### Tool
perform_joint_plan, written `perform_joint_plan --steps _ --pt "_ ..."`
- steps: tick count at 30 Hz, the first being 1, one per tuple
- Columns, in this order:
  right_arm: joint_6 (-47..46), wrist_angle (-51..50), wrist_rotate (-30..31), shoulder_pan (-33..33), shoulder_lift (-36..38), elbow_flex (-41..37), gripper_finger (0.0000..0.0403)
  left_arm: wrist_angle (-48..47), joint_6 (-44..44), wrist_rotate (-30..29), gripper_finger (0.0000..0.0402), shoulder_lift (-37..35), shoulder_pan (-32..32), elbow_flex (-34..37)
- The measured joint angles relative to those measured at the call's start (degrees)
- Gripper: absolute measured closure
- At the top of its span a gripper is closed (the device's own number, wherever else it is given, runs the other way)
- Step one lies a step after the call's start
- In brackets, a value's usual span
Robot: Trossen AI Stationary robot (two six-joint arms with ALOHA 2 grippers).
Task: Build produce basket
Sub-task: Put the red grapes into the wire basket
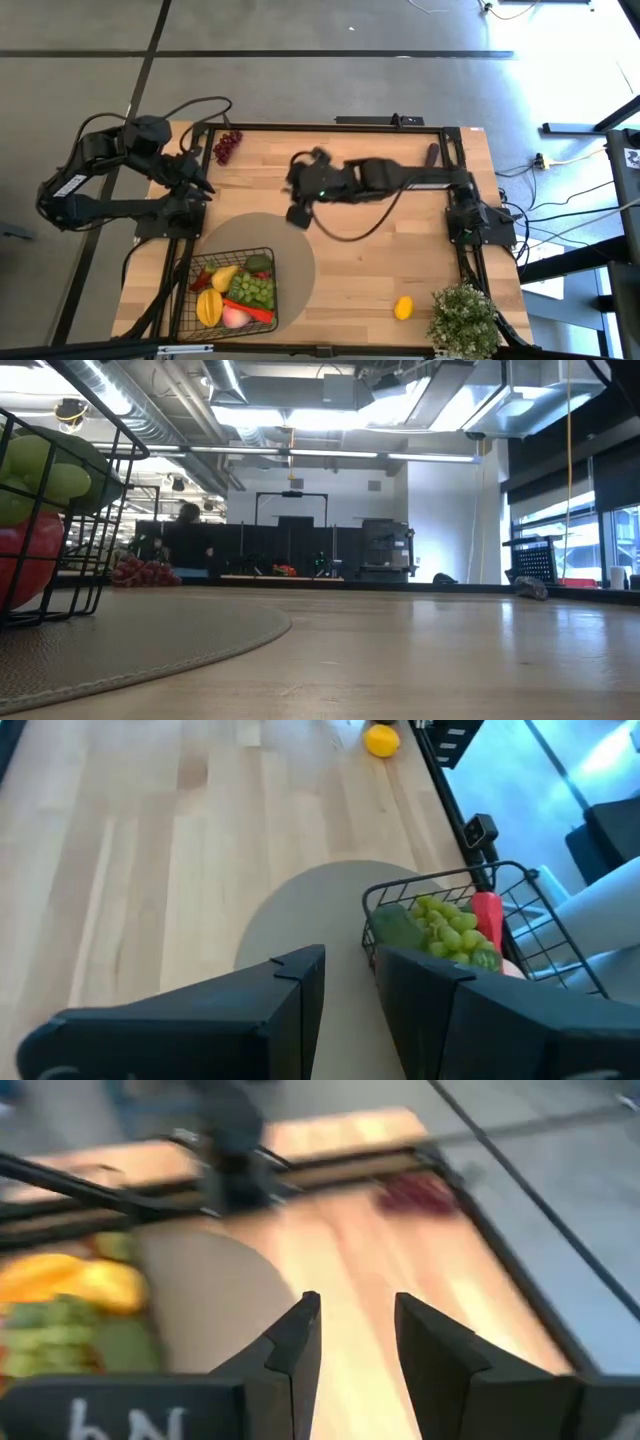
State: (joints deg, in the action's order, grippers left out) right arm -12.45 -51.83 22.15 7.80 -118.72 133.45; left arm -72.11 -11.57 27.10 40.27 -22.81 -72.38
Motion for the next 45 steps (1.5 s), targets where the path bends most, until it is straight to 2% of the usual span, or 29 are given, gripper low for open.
perform_joint_plan --steps 5,8,12,14,16,22,25,29,34,39,45 --pt "-7.8 -14.4 5.3 -2.9 3.1 0.0 0.0283 0.1 0.7 -3.0 0.0318 -0.6 0.0 0.0" --pt "-12.3 -24.0 9.2 -5.7 4.2 0.0 0.0283 0.1 2.2 -7.6 0.0318 -0.5 0.0 0.0" --pt "-19.5 -37.5 10.7 -10.6 5.1 0.0 0.0283 1.9 4.0 -14.2 0.0318 0.3 0.0 0.0" --pt "-21.7 -38.0 11.2 -13.2 5.5 -0.5 0.0283 3.5 6.1 -18.1 0.0318 0.9 0.0 0.0" --pt "-19.5 -36.6 9.9 -15.8 6.2 -1.4 0.0283 5.1 10.3 -23.8 0.0318 1.1 0.0 0.0" --pt "-15.2 -37.4 8.2 -22.1 6.4 -1.7 0.0283 4.3 27.9 -47.3 0.0318 3.9 0.0 0.0" --pt "-14.1 -37.5 8.2 -24.4 6.4 -1.7 0.0283 4.8 33.6 -52.2 0.0318 7.0 -0.6 0.0" --pt "-12.4 -37.4 6.8 -26.9 6.4 -1.7 0.0283 5.6 35.3 -53.3 0.0318 11.8 -4.1 0.0" --pt "-9.1 -36.0 -1.2 -28.6 6.4 -1.7 0.0283 5.3 39.5 -49.1 0.0318 19.8 -10.9 0.1" --pt "-2.7 -35.4 -10.5 -29.2 6.4 -1.7 0.0283 4.9 34.1 -40.3 0.0318 26.8 -19.8 0.0" --pt "0.4 -33.8 -11.9 -29.2 6.4 -1.7 0.0283 3.1 26.9 -36.5 0.0318 35.0 -28.4 0.0"
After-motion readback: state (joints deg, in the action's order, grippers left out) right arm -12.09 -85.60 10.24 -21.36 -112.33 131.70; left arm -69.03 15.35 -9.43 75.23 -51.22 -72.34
